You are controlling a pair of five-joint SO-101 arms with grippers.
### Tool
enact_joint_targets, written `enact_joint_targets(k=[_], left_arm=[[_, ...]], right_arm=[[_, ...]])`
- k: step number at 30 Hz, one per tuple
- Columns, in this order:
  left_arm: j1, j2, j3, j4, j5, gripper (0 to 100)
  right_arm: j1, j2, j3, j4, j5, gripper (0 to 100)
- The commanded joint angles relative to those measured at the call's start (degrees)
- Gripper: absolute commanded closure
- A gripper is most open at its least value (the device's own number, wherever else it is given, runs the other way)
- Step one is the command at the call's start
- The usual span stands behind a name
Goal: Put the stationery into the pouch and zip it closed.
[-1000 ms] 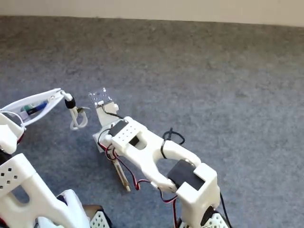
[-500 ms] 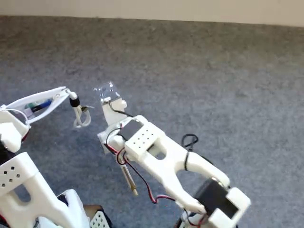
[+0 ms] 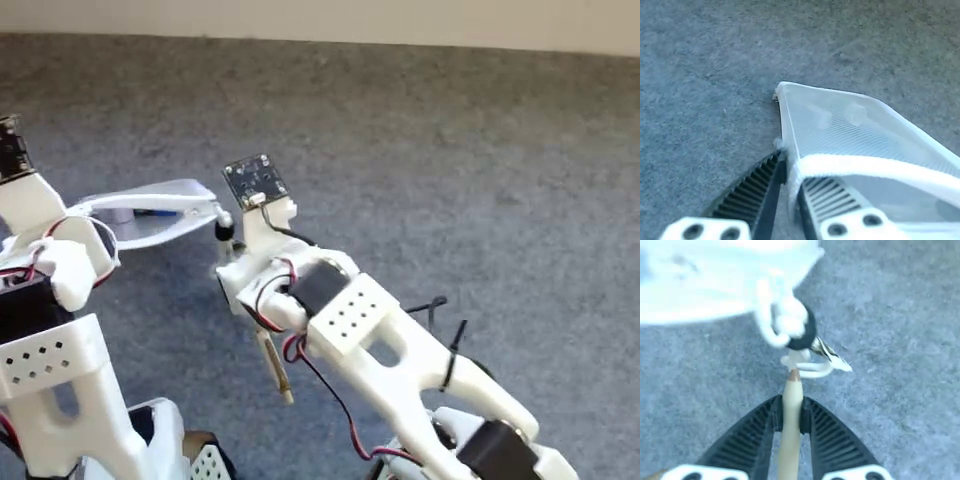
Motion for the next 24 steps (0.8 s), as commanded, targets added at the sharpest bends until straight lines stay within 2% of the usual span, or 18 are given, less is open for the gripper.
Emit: enact_joint_targets(k=[1,8,14,24], left_arm=[[2.86,-2.07,-1.27,0.35,-0.53,99],[6.2,-2.07,-1.27,1.23,-2.29,99],[6.46,-2.07,-1.19,1.49,-2.37,99],[6.46,-2.07,-1.01,1.49,-2.37,99]], right_arm=[[0.75,-6.46,0.57,-0.48,0.62,99.5],[0.75,-17.89,4.44,-0.48,0.53,99.5],[0.75,-26.42,6.81,-0.92,0.7,99.5],[0.48,-39.52,20.26,-16.48,0.7,99.5]])
